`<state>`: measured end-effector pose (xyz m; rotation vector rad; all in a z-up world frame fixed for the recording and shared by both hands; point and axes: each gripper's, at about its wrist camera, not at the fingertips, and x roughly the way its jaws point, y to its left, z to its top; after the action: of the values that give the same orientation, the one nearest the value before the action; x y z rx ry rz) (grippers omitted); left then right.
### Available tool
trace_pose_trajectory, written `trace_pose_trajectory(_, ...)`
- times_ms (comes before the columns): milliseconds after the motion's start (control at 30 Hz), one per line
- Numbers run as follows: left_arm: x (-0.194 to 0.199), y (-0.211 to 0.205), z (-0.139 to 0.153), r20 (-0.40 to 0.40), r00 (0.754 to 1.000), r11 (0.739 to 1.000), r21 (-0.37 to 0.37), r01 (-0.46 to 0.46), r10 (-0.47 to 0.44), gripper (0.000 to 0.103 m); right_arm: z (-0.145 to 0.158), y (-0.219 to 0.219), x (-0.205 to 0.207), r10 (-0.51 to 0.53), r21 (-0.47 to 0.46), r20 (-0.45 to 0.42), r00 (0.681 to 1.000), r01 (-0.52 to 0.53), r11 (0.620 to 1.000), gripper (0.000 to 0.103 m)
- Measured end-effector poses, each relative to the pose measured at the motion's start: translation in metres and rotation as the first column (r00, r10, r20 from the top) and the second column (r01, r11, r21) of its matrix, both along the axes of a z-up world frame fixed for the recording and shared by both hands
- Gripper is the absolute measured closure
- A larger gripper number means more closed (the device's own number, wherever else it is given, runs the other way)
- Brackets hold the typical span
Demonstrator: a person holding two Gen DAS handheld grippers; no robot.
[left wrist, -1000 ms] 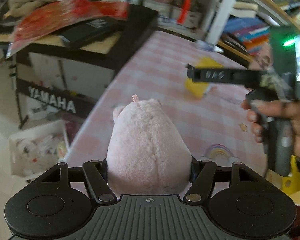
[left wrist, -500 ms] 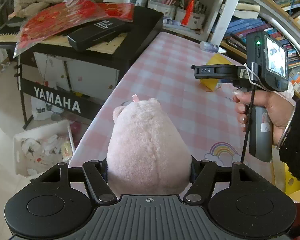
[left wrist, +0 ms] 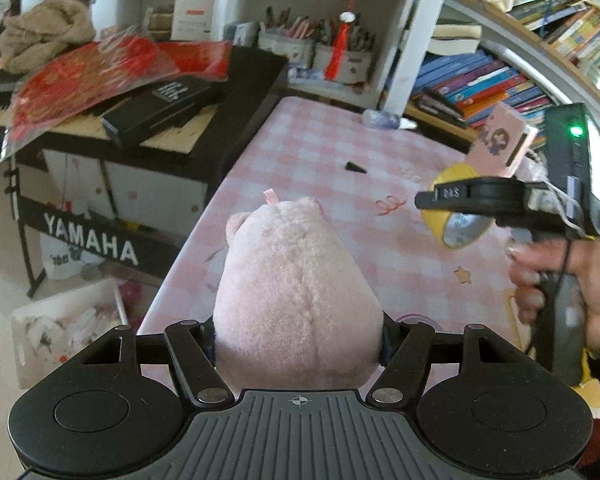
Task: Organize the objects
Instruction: 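Grasp the yellow tape roll with the right gripper while the left gripper holds the pig, then carry the plush pig and tape roll in both grippers to the yellow box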
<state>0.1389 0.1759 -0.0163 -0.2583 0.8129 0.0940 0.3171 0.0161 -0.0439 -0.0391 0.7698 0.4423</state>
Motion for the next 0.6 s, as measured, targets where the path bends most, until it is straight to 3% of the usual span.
trace_pose_trajectory(433, -0.023, -0.013, 0.019, 0.087, 0.989, 0.993, 0.028, 0.114, -0.116, 0.036, 0.044, -0.042, -0.089, 0.048, 0.028, -0.029, 0.998, -0.047, 0.998, 0.094)
trace_pose_trajectory(600, -0.038, -0.013, 0.021, 0.113, 0.984, 0.991, 0.019, 0.133, -0.135, 0.036, 0.053, -0.053, -0.131, 0.016, 0.065, 0.002, 1.000, -0.016, 0.998, 0.094)
